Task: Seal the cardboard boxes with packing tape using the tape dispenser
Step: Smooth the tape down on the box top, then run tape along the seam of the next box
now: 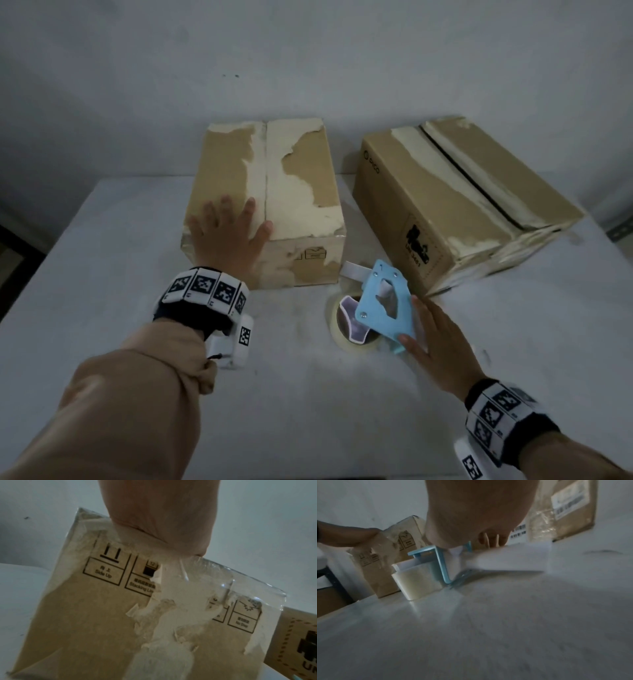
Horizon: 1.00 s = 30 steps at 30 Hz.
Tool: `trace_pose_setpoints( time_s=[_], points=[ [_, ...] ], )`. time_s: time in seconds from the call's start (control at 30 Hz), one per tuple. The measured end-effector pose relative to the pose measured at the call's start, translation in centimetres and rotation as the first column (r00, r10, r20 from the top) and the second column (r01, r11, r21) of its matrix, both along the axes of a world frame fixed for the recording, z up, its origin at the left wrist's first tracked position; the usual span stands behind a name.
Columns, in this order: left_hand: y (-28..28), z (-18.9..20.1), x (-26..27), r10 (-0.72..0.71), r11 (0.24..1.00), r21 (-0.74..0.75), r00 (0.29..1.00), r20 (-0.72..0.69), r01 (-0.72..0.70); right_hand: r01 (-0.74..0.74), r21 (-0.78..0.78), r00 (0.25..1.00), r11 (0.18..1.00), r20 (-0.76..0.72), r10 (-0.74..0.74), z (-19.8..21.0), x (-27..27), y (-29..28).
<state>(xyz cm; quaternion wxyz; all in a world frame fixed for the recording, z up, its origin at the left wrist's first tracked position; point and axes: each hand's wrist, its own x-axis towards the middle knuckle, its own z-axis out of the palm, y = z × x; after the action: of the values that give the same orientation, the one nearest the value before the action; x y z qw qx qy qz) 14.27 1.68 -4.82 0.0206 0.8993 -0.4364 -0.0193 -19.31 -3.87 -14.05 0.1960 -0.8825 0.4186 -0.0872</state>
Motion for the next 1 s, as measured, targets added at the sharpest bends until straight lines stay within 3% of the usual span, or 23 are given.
trace_pose_setpoints(
  time_s=[0.23,0.33,0.5,0.6,0.67,0.87,1.0],
  points=[
    [0.3,0.2,-0.1,-0.004,1.000,0.009,1.000,-0.015,0.005,-0.050,-0.016,0.998,0.999,-0.030,0.050,-1.2,-0.7,0.3],
    [0.5,0.3,0.3,-0.022,0.999,0.044,0.999,-0.028,0.023,-0.078,-0.091,0.995,0.993,0.060,0.083,-0.5,-1.1,0.5],
    [0.7,0.6,0.5,-0.027,0.998,0.057,0.999,-0.046,0.030,-0.090,-0.090,0.981,0.992,0.165,0.103,1.8,-2.0,1.7],
    [0.6,0.6,0.4,-0.031,0.998,0.055,0.999,-0.034,0.033,-0.088,0.151,0.981,0.985,0.184,0.059,4.3,-2.0,2.3],
    [0.7,0.7,0.5,-0.031,0.998,0.057,0.999,-0.039,0.033,-0.104,0.293,0.941,0.950,0.339,-0.001,5.4,-2.0,2.6],
    [1.0,0.7,0.3,-0.045,0.998,0.048,0.998,-0.034,0.047,-0.022,0.507,0.765,0.862,0.564,-0.312,7.8,-0.5,1.0],
    [1.6,0.8,0.1,-0.057,0.996,0.060,0.998,-0.027,0.059,-0.122,0.526,0.722,0.842,0.629,-0.288,10.3,2.0,-0.9]
  ],
)
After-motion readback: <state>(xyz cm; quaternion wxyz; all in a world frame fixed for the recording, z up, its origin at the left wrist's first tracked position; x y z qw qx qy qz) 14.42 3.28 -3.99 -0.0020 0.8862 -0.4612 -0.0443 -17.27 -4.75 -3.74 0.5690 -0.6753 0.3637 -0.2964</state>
